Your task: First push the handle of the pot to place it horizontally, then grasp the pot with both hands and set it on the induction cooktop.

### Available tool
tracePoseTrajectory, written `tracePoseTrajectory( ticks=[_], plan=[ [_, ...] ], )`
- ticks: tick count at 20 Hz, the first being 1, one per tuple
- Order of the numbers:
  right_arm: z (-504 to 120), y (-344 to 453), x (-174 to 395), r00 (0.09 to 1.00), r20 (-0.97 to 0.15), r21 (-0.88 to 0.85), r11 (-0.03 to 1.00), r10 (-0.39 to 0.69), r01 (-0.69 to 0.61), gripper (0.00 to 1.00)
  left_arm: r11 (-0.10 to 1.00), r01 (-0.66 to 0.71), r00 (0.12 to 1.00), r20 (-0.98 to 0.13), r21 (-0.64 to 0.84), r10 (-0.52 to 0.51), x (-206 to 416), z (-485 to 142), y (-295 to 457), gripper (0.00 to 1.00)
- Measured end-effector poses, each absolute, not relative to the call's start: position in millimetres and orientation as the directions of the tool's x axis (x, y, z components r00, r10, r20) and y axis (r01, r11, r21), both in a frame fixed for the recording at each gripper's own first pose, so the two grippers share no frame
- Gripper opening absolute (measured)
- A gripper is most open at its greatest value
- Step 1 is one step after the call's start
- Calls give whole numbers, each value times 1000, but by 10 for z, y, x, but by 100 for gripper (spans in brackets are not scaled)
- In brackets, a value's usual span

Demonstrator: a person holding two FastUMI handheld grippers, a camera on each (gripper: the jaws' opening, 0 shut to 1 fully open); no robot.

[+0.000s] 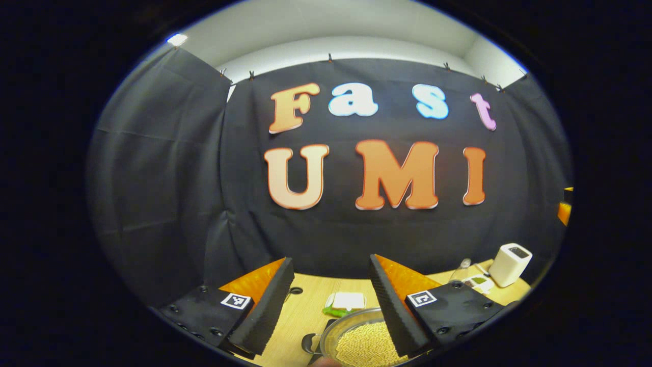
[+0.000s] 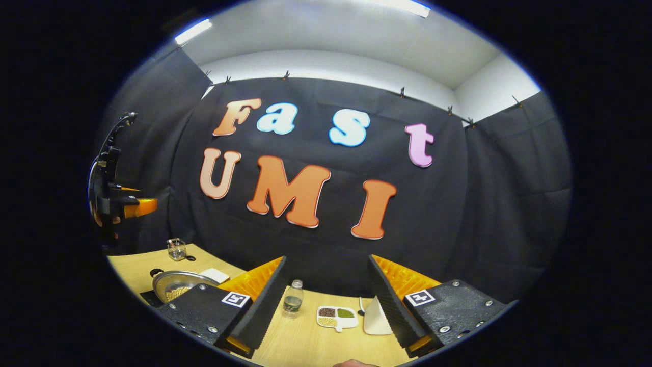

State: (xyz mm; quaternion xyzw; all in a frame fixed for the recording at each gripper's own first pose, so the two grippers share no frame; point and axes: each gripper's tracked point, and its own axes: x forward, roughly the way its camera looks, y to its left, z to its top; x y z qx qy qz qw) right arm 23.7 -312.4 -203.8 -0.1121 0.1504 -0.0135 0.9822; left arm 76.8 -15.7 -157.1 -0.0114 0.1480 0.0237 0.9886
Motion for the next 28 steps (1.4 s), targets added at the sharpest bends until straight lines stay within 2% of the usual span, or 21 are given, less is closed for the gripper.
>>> tracePoseTrajectory(
  ticks=[1,7,9,11,13,16,24,28],
  plan=[
    [-1877,-3183,212,961,-268,-234,972,-68,4,95,999,-38,962,-271,-30,28,755,-1366,-197,99],
    [-1129,-3405,135,980,-177,-213,976,-86,47,95,995,-15,994,-113,-98,4,639,-88,-187,99],
    [-943,-3432,139,985,-152,-207,977,-77,45,97,995,-26,998,-67,-100,19,565,199,-138,99],
    [-843,-3455,115,986,-148,-200,979,-71,40,95,996,-62,998,-14,-67,61,499,468,-37,98],
    [-816,-3353,78,984,-177,-132,991,-25,1,95,996,-76,997,2,-52,76,437,581,3,98],
    [-795,-3144,68,980,-192,-52,996,57,-68,96,998,-39,999,4,-48,39,313,715,-98,98],
    [-658,-3060,34,990,-136,-59,997,48,-57,95,999,-35,998,57,-26,37,181,999,-65,98],
    [-518,-2936,-61,992,-101,-89,992,76,-85,97,999,-36,997,64,-25,37,141,1003,-85,92]
  ],
)
